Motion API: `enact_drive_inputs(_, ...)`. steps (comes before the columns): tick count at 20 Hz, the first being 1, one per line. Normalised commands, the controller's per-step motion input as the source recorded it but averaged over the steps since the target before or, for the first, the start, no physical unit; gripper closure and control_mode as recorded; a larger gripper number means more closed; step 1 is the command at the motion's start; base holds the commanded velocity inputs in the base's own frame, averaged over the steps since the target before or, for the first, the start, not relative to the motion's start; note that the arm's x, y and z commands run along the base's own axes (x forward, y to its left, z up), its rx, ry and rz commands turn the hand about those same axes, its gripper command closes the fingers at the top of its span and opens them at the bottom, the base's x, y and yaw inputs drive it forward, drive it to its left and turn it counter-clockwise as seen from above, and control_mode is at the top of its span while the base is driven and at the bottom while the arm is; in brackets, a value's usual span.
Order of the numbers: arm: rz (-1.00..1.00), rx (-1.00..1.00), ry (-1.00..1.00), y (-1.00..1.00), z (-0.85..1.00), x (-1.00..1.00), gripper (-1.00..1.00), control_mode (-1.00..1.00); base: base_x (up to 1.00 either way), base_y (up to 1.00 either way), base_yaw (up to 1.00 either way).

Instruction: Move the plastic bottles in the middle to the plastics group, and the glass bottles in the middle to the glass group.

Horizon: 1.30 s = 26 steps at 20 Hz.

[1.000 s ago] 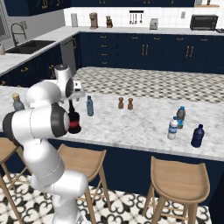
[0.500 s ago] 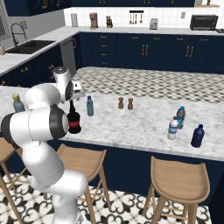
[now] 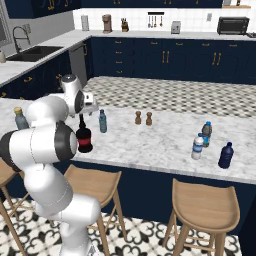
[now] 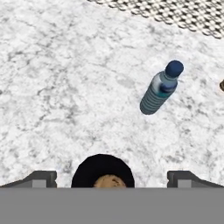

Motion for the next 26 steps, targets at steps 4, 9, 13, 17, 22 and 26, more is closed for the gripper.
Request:
enact_drive_inputs(4, -0.11, 0.0, 0.06, 0.0, -0.08, -0.03, -1.0, -1.0, 0.0, 0.0, 0.0)
enact_drive_inputs(9, -0.06, 0.0, 0.01, 0.0, -0.09, 0.0, -1.0, -1.0, 0.0, 0.0, 0.0)
enact_drive_inputs(13, -0.05, 0.0, 0.02, 0.0, -0.07, 0.0, 1.0, -1.0, 0.0, 0.0, 0.0)
enact_drive_inputs(17, 0.0, 0.0, 0.0, -0.03, -0.01, -0.02, 1.0, -1.0, 0.0, 0.0, 0.0)
enact_drive_inputs(22, 0.0, 0.04, 0.06, -0.01, 0.22, -0.2, 1.0, -1.0, 0.0, 0.0, 0.0)
enact_drive_inputs(26, 0.0, 0.09, 0.03, 0.0, 0.24, -0.24, 1.0, -1.0, 0.0, 0.0, 0.0)
